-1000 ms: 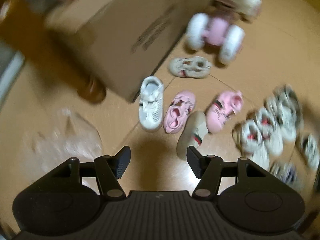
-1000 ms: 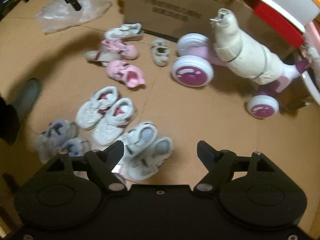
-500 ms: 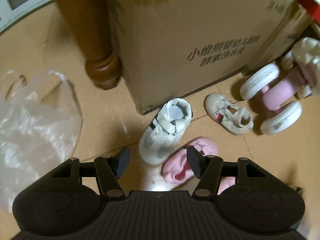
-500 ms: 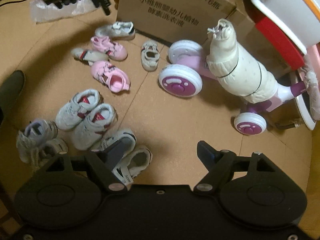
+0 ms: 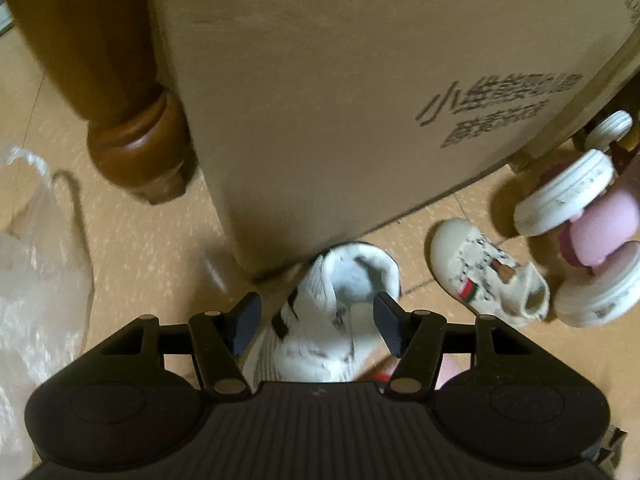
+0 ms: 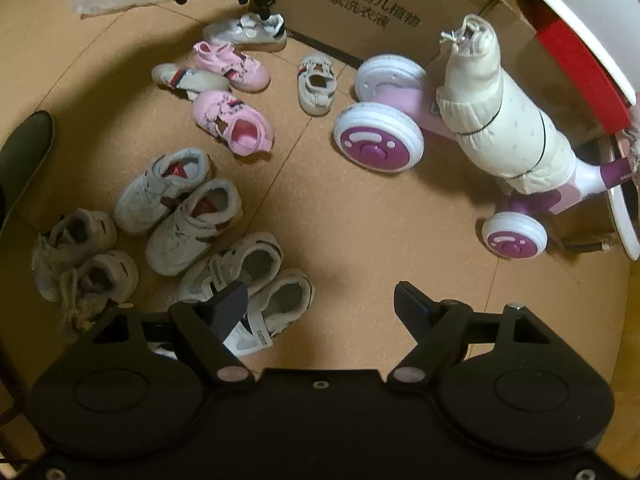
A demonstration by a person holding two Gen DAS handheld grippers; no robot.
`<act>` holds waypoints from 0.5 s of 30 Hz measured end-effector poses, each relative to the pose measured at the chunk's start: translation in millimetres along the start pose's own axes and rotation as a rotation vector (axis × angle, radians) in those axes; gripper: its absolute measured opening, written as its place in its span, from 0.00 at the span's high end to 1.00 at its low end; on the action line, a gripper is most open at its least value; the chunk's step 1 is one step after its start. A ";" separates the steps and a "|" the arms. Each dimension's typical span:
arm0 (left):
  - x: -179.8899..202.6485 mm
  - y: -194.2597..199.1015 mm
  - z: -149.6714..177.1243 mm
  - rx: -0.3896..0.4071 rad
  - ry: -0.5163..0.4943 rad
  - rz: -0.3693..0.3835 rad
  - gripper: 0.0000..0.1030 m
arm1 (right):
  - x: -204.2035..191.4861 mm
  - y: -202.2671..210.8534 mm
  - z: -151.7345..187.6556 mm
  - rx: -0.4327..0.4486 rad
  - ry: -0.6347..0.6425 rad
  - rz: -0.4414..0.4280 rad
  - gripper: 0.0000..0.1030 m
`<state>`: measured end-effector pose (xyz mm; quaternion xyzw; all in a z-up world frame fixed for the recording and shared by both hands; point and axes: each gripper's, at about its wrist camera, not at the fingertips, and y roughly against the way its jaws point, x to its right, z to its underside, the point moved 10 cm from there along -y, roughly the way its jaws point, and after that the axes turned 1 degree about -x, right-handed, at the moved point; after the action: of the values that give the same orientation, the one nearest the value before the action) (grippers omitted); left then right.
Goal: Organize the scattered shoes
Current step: 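Reach the left tool to a white mesh sneaker by the box and grasp it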
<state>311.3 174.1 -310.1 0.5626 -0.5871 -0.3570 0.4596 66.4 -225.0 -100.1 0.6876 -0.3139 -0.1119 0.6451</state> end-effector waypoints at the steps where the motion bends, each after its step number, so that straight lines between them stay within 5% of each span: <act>1: 0.5 -4.2 -0.5 -0.006 -0.009 -0.007 0.41 | 0.2 -1.4 1.4 -0.006 -0.001 0.000 0.21; 9: -3.3 -27.9 9.8 -0.053 -0.067 -0.064 0.42 | 2.1 -2.4 5.1 -0.013 -0.005 0.005 0.21; 11: -5.5 -27.8 16.1 -0.071 -0.064 -0.058 0.64 | 4.3 1.4 3.4 -0.001 -0.012 0.006 0.21; 15: -9.9 -27.5 28.5 -0.106 -0.058 -0.045 0.70 | 6.7 8.0 1.2 0.020 -0.023 0.010 0.21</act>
<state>293.0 178.0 -346.4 0.5399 -0.5675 -0.4141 0.4637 68.7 -229.6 -90.9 0.6913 -0.3255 -0.1134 0.6351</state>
